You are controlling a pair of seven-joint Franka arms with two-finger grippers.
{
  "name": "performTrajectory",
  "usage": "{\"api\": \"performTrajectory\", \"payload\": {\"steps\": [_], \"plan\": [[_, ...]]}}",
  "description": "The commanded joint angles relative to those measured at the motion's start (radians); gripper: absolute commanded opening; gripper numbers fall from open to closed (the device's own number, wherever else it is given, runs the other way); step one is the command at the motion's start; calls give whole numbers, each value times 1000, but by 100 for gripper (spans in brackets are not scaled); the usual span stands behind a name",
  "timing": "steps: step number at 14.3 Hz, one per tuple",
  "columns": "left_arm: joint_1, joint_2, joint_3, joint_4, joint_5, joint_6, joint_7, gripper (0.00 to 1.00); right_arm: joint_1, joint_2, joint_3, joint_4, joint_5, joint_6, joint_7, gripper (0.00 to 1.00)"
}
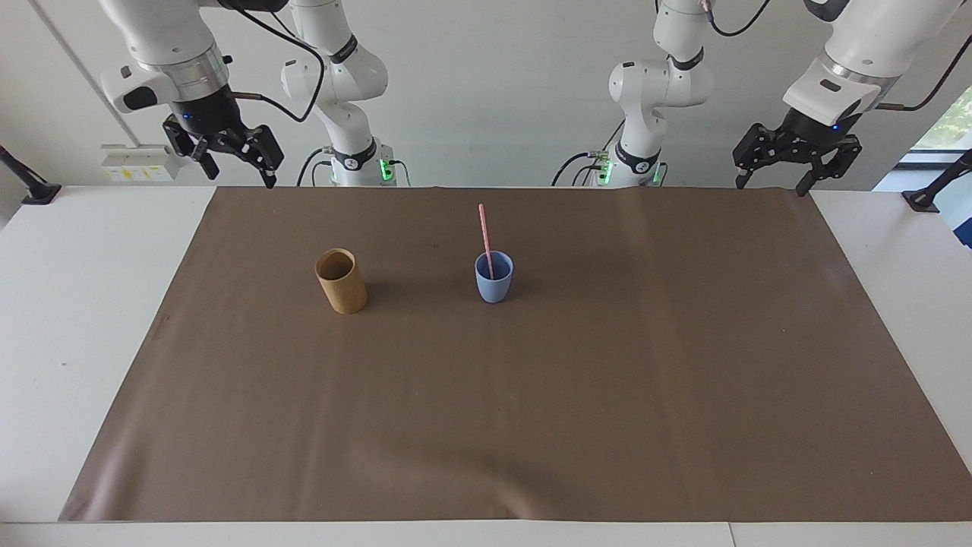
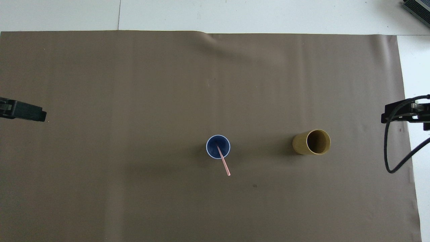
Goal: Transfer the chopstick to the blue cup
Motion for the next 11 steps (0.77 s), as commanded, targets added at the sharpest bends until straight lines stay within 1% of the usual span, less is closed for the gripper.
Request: {"api": "performTrajectory", "payload": {"steps": [1, 3, 5, 9, 11], "plan": [[-1, -19, 2, -20, 14, 15, 5, 100, -13, -31, 4, -42, 12, 27, -51, 100], [-1, -18, 2, -20, 14, 16, 5, 100, -11, -53, 4, -87, 6, 107, -85, 100], [-1, -18, 2, -20, 16, 17, 12, 100, -11, -53, 4, -85, -2, 83, -125, 100], [-1, -18, 2, -20, 22, 12, 15, 100, -4, -38, 8, -40, -14, 9, -119, 100], [-3, -19, -1, -20, 45, 9, 43, 100, -4, -38, 8, -42, -17, 9, -120, 100]]}}
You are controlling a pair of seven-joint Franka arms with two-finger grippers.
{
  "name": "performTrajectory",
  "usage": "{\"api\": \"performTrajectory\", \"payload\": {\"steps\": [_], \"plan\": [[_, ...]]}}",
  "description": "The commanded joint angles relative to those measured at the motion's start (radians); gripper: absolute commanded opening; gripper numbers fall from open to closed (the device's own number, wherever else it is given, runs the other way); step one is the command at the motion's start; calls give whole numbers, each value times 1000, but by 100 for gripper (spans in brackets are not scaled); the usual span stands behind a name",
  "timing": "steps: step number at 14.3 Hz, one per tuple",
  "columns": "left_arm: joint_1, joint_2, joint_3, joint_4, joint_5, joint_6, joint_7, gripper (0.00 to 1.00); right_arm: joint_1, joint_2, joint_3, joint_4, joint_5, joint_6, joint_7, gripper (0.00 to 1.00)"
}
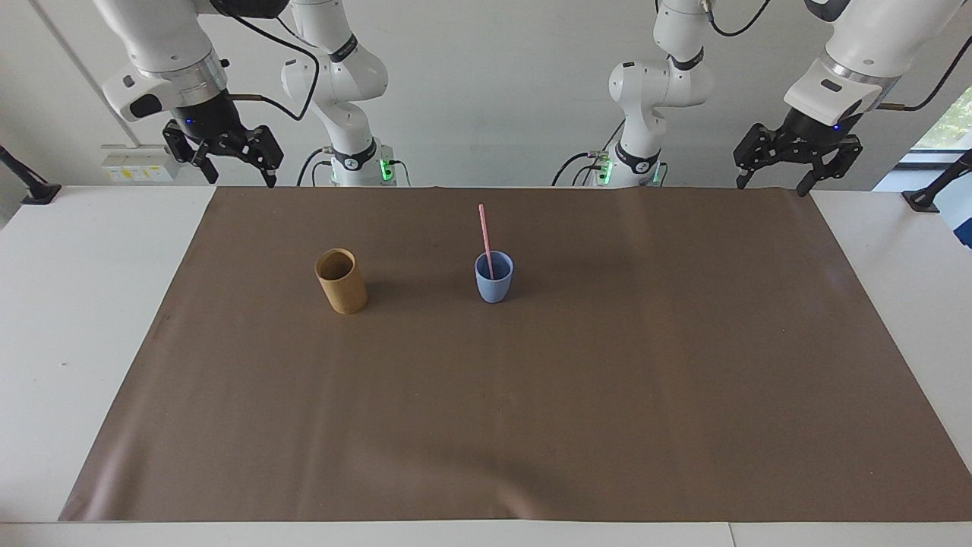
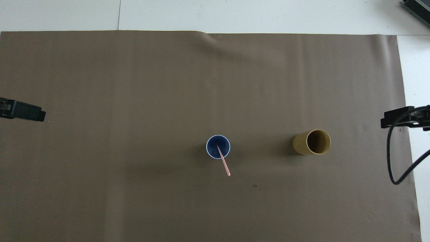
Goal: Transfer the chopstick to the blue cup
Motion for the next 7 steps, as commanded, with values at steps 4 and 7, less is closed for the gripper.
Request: {"api": "performTrajectory", "payload": {"steps": [4, 7], "plan": [[-3, -19, 0, -20, 33, 5, 37, 100, -7, -13, 8, 1, -14, -15, -24, 100], [-3, -21, -1, -20, 32, 2, 33, 100, -7, -14, 8, 1, -14, -16, -24, 100]]}}
